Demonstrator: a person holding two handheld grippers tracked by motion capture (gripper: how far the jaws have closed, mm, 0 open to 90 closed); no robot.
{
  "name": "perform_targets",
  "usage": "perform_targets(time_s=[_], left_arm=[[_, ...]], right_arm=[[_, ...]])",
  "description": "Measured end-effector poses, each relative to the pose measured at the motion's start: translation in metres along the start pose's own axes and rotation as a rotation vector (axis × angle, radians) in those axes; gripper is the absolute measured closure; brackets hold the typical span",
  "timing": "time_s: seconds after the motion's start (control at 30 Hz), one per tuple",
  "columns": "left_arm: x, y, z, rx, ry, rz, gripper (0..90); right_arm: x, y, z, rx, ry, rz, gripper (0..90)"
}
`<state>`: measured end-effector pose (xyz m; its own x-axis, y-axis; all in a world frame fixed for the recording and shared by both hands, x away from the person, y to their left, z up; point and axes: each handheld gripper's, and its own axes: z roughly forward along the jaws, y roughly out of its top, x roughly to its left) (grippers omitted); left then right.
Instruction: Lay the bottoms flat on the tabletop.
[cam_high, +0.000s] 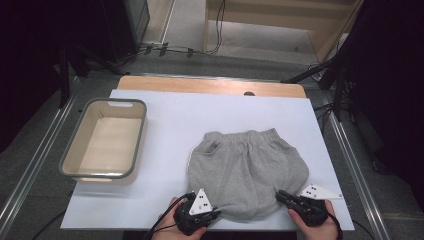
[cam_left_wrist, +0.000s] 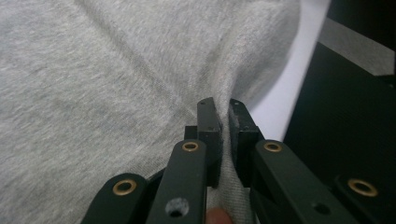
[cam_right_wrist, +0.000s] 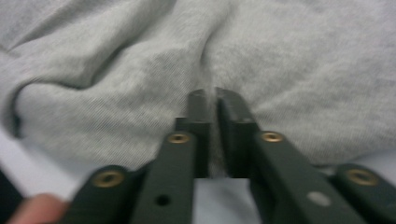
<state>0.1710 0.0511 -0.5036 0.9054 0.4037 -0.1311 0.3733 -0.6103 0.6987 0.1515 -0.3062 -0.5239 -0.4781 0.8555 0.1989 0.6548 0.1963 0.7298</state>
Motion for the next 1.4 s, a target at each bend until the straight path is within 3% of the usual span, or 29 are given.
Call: perform_targets(time_s=[0.13,0.23,0.3,0.4,0.5,0.57,0.73,0.93,1.17,1.27,1.4], left_arm=[[-0.002,-0.005,-0.010,0.038,-0.008,0.010,85.8],[0.003,-0.009,-0.016,0.010,-0.017,-0.025,84.6],[0.008,-0.008,-0.019,-0.023,-0.027,-0.054,73.4],[0.014,0.002,-0.023,-0.067,0.022,-0.051,51.2],[0.027,0.016,-0.026,-0.122,0.050,-0.077,43.0],[0.039,0.025,-0.026,-0.133,0.092,-0.086,41.3],[0.077,0.046,-0.022,-0.185,0.150,-0.161,39.9],[0.121,0.070,-0.008,-0.191,0.204,-0.216,39.9],[0.163,0.086,0.016,-0.153,0.231,-0.298,40.7],[0.174,0.086,0.025,-0.119,0.235,-0.332,42.1],[0.182,0.081,0.034,-0.071,0.236,-0.373,46.4]], right_arm=[[0.010,-0.007,-0.006,0.051,0.058,-0.022,87.6],[0.017,-0.005,-0.014,0.029,0.088,-0.037,82.8],[0.019,0.000,-0.021,-0.022,0.106,-0.051,73.3],[0.018,0.011,-0.027,-0.079,0.066,-0.090,63.3],[0.008,0.022,-0.030,-0.121,0.024,-0.072,59.0],[-0.002,0.031,-0.029,-0.140,-0.004,-0.057,56.4],[-0.026,0.057,-0.020,-0.163,-0.051,-0.034,55.5],[-0.057,0.084,0.000,-0.179,-0.089,-0.009,55.5],[-0.086,0.106,0.025,-0.133,-0.120,0.006,55.5],[-0.099,0.111,0.037,-0.110,-0.129,0.040,55.5],[-0.108,0.113,0.057,-0.038,-0.133,0.035,55.0]])
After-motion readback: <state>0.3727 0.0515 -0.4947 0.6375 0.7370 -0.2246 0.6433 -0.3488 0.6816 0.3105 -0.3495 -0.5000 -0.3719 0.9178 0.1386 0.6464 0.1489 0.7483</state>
